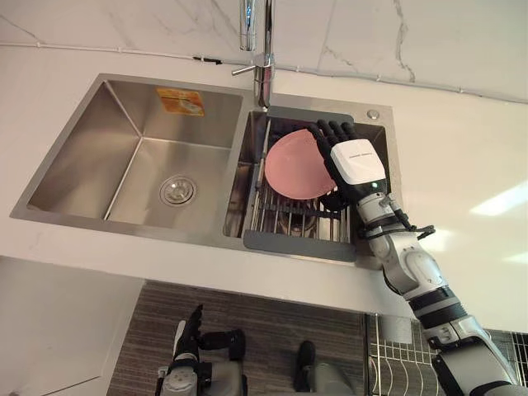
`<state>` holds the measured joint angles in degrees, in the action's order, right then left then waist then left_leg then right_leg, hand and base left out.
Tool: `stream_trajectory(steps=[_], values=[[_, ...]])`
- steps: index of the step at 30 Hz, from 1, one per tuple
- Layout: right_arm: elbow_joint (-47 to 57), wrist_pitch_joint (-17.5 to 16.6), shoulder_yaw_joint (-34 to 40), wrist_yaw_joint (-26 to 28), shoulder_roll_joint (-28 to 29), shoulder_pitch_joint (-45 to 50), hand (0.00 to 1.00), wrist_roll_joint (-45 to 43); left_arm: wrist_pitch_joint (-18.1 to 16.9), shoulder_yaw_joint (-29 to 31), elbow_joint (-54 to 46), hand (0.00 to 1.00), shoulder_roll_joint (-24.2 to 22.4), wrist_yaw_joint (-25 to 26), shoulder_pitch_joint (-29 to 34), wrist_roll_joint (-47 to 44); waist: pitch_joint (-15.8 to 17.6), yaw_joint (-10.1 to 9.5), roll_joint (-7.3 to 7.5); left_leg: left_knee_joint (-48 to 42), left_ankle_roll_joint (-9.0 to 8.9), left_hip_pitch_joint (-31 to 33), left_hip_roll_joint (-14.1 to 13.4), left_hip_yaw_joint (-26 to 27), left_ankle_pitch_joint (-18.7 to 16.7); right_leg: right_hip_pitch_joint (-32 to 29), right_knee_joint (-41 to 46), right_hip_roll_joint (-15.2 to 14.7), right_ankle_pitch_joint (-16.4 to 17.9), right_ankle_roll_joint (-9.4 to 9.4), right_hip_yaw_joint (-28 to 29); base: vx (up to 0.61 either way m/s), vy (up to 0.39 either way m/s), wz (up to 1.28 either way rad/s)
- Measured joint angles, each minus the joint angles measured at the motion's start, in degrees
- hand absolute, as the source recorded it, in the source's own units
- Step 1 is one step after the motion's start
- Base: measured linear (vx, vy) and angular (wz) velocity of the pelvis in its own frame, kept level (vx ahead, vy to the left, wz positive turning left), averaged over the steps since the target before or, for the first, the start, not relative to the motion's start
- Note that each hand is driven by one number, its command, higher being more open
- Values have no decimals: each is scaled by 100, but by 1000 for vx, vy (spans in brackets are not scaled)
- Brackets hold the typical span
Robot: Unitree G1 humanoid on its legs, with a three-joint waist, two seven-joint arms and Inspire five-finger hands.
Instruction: Walk over to the sink, pick up the cup, carry it to the dishwasher, place the cup inside the dishwasher, then close the dishwasher door
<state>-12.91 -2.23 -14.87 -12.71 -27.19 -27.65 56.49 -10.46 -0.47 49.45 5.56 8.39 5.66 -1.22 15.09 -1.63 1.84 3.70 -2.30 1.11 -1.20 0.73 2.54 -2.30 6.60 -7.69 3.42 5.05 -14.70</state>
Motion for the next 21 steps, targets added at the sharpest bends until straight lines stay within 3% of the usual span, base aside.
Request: stream_trajectory(steps=[2,3,21], values=[[-32,46,-61,0,-1,-66,100,23,-1,-1,-8,100,0,0,0,-1,5,-8,1,21,1,6,0,-2,19,-21,9,-1,0,0,0,0,0,0],[-61,71,-113,-9,-1,-115,0,100,-2,-1,-10,100,0,1,0,-3,5,-10,1,23,4,27,0,-1,28,-51,28,-3,0,-1,3,0,0,0],[-883,35,-369,-34,-201,-976,0,102,-59,-6,-13,100,5,12,-101,-269,208,-74,18,125,38,234,-38,-38,289,-289,37,72,-86,-110,-15,-23,0,1]])
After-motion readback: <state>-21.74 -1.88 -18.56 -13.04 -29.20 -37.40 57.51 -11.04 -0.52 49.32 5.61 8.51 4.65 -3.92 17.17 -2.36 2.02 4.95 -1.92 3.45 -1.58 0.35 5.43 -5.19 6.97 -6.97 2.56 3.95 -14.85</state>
